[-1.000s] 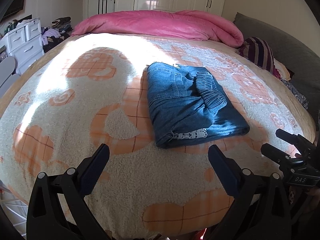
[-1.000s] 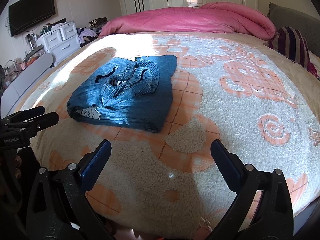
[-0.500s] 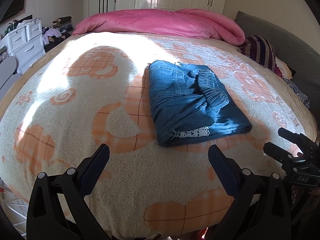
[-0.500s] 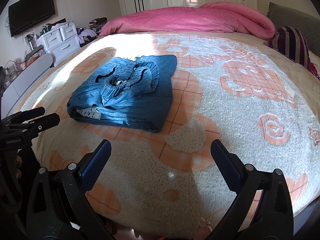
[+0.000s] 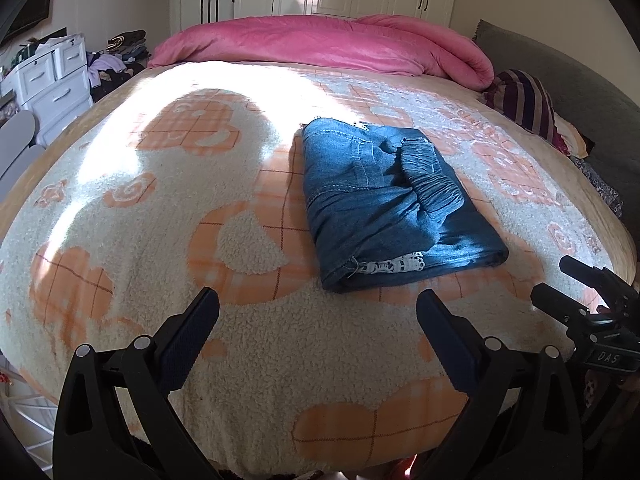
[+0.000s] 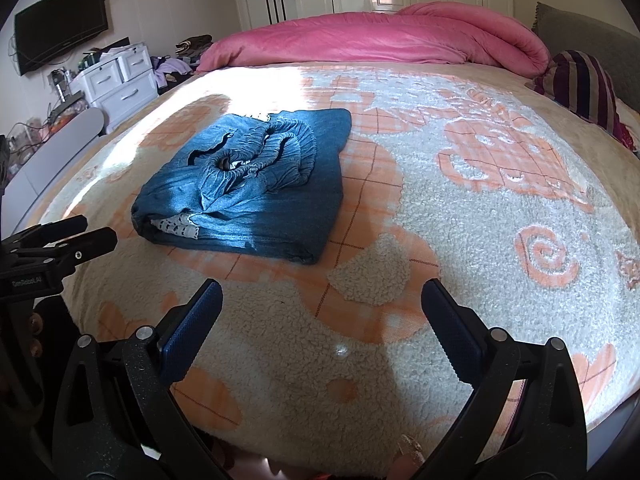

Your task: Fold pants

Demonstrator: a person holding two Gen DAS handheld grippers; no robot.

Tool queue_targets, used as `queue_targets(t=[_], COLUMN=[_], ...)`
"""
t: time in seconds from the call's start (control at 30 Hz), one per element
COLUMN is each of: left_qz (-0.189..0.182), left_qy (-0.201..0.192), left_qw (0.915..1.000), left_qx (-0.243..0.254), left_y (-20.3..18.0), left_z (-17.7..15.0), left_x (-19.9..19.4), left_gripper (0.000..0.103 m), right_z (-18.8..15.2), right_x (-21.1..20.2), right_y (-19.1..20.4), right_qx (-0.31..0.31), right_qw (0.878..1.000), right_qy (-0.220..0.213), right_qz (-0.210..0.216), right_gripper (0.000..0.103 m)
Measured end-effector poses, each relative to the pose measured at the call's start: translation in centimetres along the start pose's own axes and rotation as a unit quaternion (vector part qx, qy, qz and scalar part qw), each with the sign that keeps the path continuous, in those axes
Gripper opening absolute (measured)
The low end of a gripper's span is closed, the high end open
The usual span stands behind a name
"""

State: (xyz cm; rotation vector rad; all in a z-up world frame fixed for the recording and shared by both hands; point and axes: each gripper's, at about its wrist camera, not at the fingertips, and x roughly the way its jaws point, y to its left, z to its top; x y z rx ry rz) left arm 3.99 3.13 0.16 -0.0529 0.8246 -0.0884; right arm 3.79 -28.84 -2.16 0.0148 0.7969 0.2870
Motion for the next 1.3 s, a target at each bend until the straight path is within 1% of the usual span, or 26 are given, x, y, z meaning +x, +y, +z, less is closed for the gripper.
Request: queue_targets(t=[0.13,0.37,0.57,0.67,0.8,0.87,0.93,0.97,1.0,1.03,1.07,1.13,1.17,1.2,1.23,1.27,1.3], left_qz=[-0.001,-0.014,-0.004,0.003,0.040,0.034,0.027,0.031,0.040,0.051,0.064,0.086,0.096,0.109,0.122,0.134,0.141], left_qy=[0.003,0.012,0.015,0.011,0.011,0.012,-0.001,-0.010,-0.010,-0.002,0.014,0.038,0.044,0.050,0.055,0.061,0.063], left_qw=[1.0000,0.9997,0.9998,0.9999,0.9991,0.9992,0.9994,0.9991,0.9986,0.9980,0.9967,0.9931,0.9915,0.9894,0.9868,0.9837,0.9818], left_qx=[-0.001,-0.013,-0.009,-0.004,-0.004,-0.014,-0.023,-0.027,-0.032,-0.037,-0.048,-0.070,-0.076,-0.082,-0.091,-0.103,-0.111], left_y=[0.0,0.3,0.3,0.3,0.9,1.9,3.1,4.1,5.1,6.2,8.1,11.8,13.2,15.0,16.6,18.6,20.2], left_z=[0.0,-0.1,-0.1,0.0,0.2,0.3,0.5,0.9,1.3,1.9,2.8,4.7,5.4,6.3,7.2,8.3,9.2], left_x=[0.1,0.4,0.5,0.5,0.6,0.7,0.6,0.8,1.2,1.8,2.9,5.2,6.1,7.2,8.2,9.4,10.5], left_gripper=[0.099,0.099,0.099,0.099,0.099,0.099,0.099,0.099,0.099,0.099,0.099,0.099,0.099,0.099,0.099,0.099,0.099], right_z=[0.0,-0.1,-0.2,-0.1,-0.1,0.0,0.3,0.6,0.9,1.3,2.0,3.2,4.0,4.6,5.2,5.9,6.4], right_x=[0.0,0.2,0.3,0.4,0.8,0.9,0.8,0.6,0.4,0.1,-0.3,-0.4,-0.5,-0.4,-0.3,0.0,0.4], right_y=[0.0,-0.1,-0.1,-0.2,-0.5,-0.9,-1.8,-2.5,-3.5,-4.8,-6.8,-10.5,-13.4,-15.7,-18.2,-21.5,-24.3], right_qx=[0.001,0.004,0.007,0.010,0.014,0.020,0.027,0.034,0.046,0.062,0.081,0.100,0.114,0.128,0.146,0.170,0.191], right_qw=[1.000,1.000,1.000,1.000,1.000,1.000,0.999,0.999,0.998,0.996,0.994,0.989,0.982,0.976,0.971,0.964,0.957], right_qy=[0.001,0.003,0.005,0.006,0.008,0.008,0.005,0.002,0.000,-0.005,-0.013,-0.013,-0.014,-0.015,-0.015,-0.010,-0.007], right_qz=[-0.001,-0.003,-0.007,-0.008,-0.014,-0.020,-0.032,-0.041,-0.047,-0.057,-0.074,-0.110,-0.149,-0.173,-0.187,-0.204,-0.217], right_gripper=[0.094,0.094,0.094,0.094,0.094,0.094,0.094,0.094,0.094,0.094,0.094,0.094,0.094,0.094,0.094,0.094,0.094])
